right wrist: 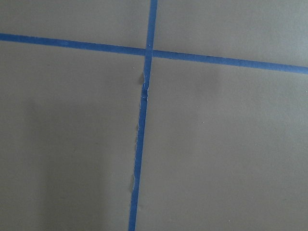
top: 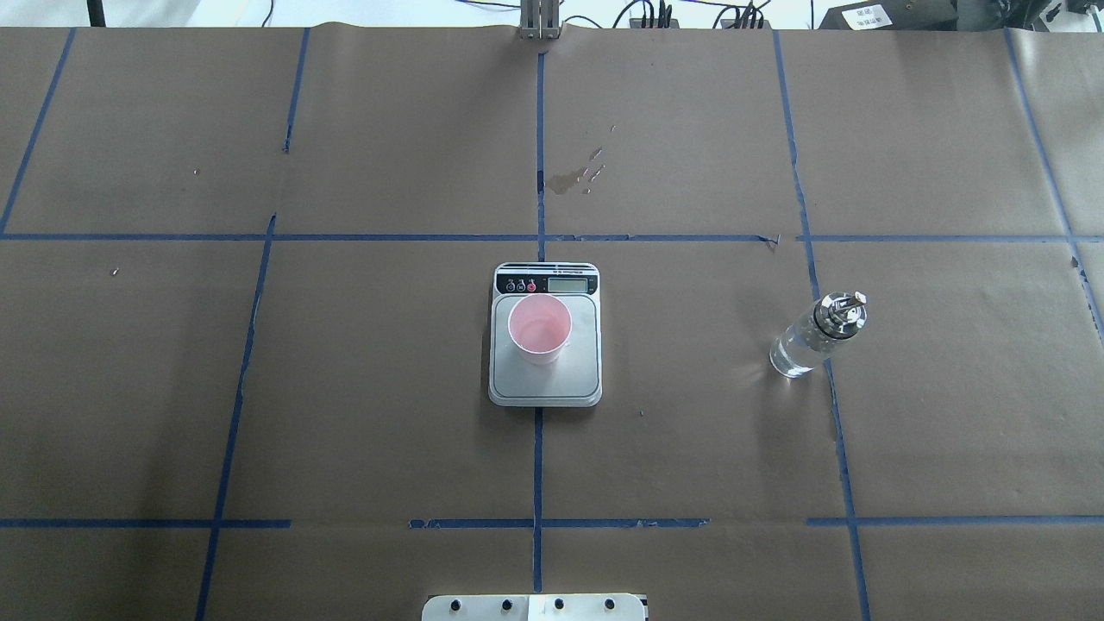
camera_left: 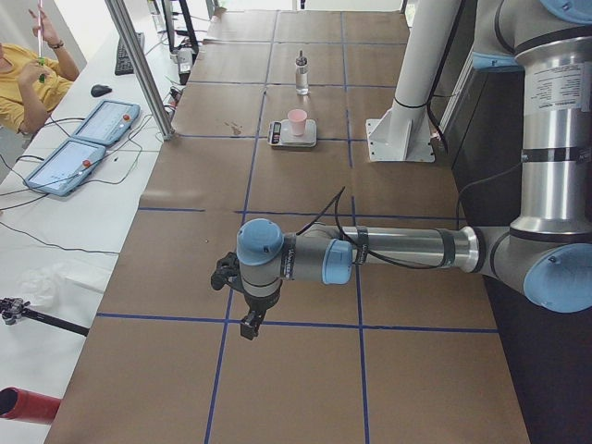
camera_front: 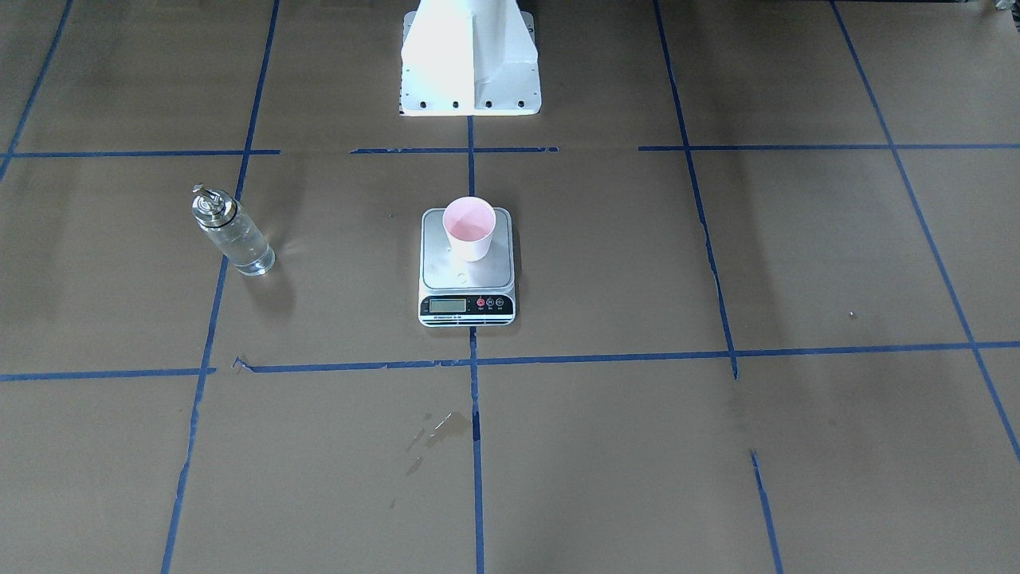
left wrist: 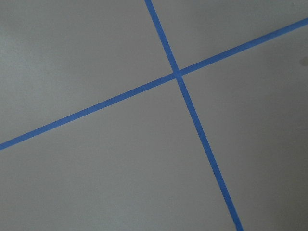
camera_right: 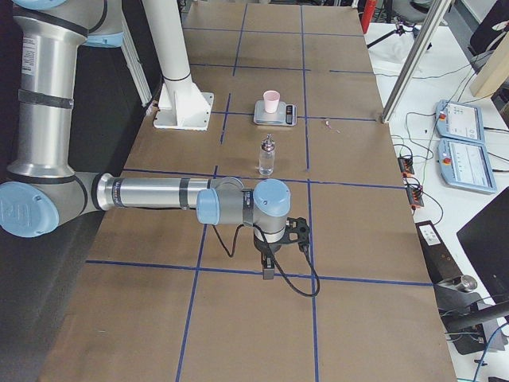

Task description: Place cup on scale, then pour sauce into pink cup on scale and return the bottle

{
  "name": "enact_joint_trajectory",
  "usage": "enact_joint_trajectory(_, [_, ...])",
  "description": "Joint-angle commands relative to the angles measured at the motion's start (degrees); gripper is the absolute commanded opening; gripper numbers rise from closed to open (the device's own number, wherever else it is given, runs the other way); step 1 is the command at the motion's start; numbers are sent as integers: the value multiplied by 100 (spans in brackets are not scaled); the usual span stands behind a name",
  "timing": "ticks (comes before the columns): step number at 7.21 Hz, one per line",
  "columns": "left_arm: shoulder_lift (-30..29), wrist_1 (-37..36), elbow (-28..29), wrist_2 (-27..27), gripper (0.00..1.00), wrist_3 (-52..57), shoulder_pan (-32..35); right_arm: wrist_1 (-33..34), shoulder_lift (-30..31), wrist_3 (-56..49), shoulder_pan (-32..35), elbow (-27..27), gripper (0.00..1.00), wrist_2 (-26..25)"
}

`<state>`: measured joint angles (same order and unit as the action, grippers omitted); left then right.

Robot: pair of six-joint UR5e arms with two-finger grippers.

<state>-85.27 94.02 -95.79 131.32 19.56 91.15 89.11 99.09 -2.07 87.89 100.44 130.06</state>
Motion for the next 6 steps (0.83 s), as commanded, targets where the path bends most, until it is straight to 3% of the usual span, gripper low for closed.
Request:
enact_joint_trajectory(1, [-25,-16,-1,-1,100,4,-9,-139,5,-13,0,-50,100,1])
enact_joint_trajectory(6, [45,2,-1,-1,100,4,8,-149,5,-13,0,-86,100,1])
